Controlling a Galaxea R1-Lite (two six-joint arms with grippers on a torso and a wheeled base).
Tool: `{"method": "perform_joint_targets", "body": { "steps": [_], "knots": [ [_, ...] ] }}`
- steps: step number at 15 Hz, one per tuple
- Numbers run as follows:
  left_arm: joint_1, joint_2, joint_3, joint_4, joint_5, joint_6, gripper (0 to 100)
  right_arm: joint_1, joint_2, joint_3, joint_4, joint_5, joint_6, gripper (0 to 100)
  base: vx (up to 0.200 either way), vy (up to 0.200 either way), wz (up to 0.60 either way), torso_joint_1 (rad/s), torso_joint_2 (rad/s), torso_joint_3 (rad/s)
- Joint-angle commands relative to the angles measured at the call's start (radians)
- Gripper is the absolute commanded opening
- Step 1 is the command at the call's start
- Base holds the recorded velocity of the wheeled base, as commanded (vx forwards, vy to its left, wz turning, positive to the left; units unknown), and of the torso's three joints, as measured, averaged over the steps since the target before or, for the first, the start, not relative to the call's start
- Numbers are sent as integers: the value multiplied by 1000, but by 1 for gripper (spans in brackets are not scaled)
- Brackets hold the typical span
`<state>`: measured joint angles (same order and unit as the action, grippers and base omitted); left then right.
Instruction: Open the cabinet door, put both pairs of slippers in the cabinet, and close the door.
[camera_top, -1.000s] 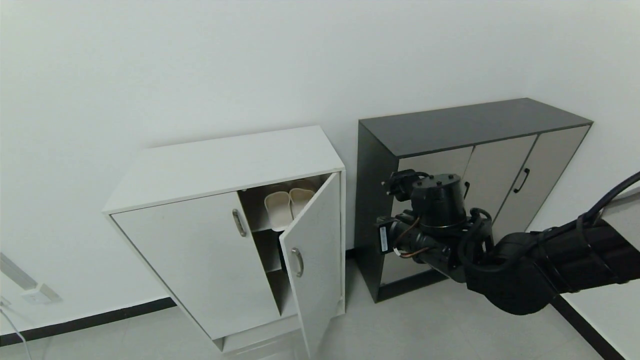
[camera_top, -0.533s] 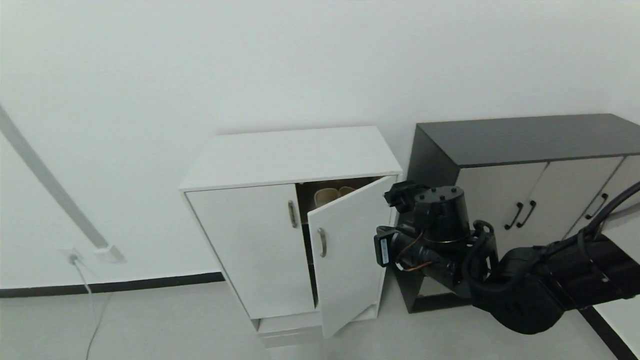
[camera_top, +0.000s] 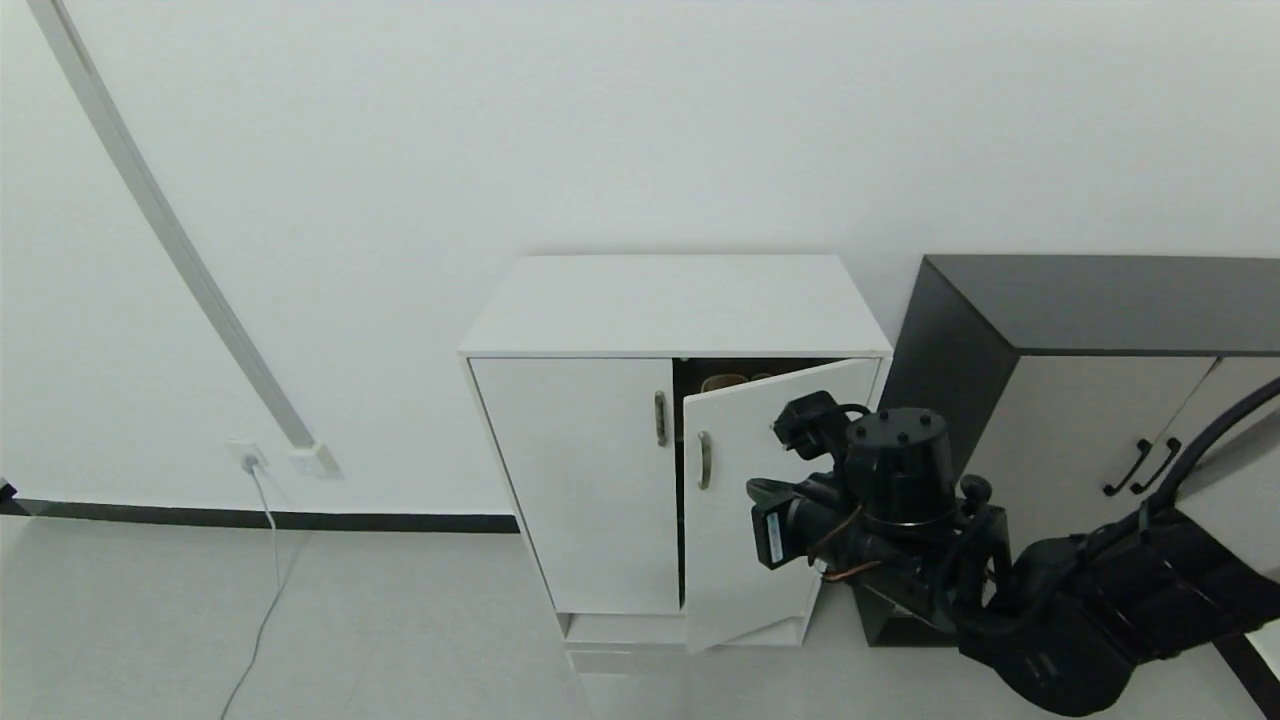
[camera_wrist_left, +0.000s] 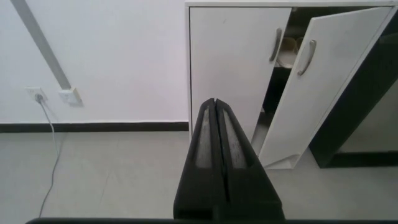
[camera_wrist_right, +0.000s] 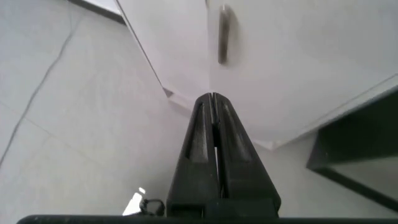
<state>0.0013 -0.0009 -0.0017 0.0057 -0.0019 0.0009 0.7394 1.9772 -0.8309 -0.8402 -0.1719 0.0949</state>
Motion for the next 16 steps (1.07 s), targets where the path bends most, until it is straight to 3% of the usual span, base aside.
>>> {"method": "perform_joint_targets", "body": {
  "steps": [1,5,9,16],
  "knots": [
    [0,1,0,0,0,1,0,-5,29,52,-39,11,-3,0,0,0,0,0,0,0],
    [0,1,0,0,-1,2,0,-5,49,131,-115,14,-3,0,0,0,0,0,0,0],
    [0,1,0,0,-1,2,0,-3,58,211,-177,12,-3,0,200,0,0,-6,1,0],
    [0,1,0,0,-1,1,0,2,176,345,-436,9,-3,0,200,0,0,7,3,6]
  ]
}}
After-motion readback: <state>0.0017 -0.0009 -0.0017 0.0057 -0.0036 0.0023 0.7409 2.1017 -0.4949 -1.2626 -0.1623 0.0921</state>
